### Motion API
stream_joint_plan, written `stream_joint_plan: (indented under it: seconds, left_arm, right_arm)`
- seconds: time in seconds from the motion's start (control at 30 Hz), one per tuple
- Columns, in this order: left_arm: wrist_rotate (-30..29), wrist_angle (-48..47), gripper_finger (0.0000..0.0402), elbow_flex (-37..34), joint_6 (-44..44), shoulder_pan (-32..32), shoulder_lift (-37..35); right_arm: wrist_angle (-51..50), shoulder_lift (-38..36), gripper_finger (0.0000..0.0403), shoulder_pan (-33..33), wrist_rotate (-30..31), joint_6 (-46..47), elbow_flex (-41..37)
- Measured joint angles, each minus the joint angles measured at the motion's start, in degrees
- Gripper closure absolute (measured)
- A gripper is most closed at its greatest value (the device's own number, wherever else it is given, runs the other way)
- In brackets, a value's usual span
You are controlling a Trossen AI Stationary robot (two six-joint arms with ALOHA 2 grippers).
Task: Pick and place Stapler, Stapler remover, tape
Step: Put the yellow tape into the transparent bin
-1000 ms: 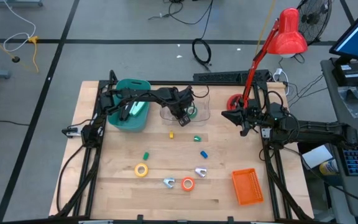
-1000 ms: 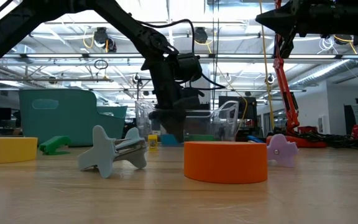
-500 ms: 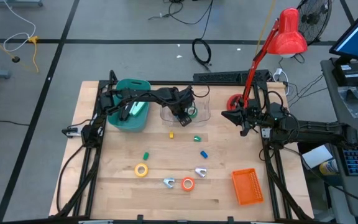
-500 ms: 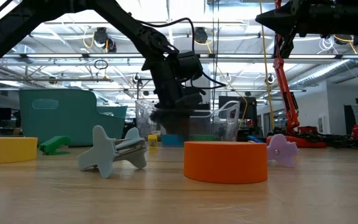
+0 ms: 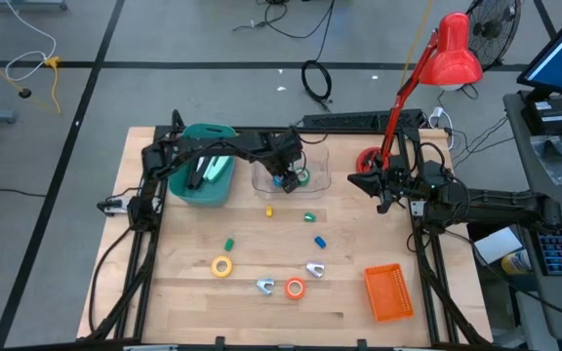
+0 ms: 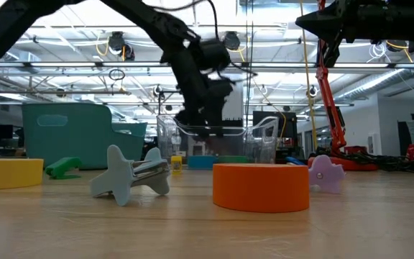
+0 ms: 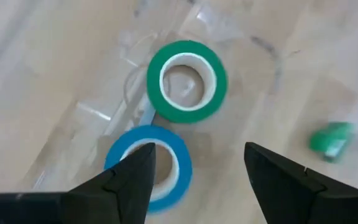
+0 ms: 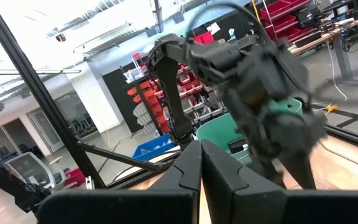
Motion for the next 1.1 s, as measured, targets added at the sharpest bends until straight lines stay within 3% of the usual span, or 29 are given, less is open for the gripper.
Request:
stream_joint_plan:
  seconds: [0.27, 0.53, 0.63, 0.9, 1.1]
  left_arm:
    - [0.0, -7.0, 0.0151, 0.0, -4.9, -4.3, -13.2]
    - [-4.1, -9.5, 0.0151, 0.1, -11.3, -17.2, -22.6]
    - [-6.3, -13.5, 0.0151, 0.1, -18.0, -22.7, -23.7]
    - [-10.0, -29.7, 0.0151, -1.5, -45.7, -36.1, -23.2]
    - [-9.5, -28.0, 0.0151, -9.2, -56.4, -43.0, -23.2]
  right_arm:
    - [0.0, 0.0, 0.0399, 0.0, -0.3, -0.1, 0.0]
    - [-0.2, 0.0, 0.0399, 0.0, -0.5, 0.0, 0.0]
    - [-0.2, 0.0, 0.0399, 0.0, -0.5, 0.0, 0.0]
    - [-0.5, 0.0, 0.0399, 0.0, -3.5, 0.2, 0.0]
    - [-0.4, 0.0, 0.0399, 0.0, -3.7, 0.3, 0.0]
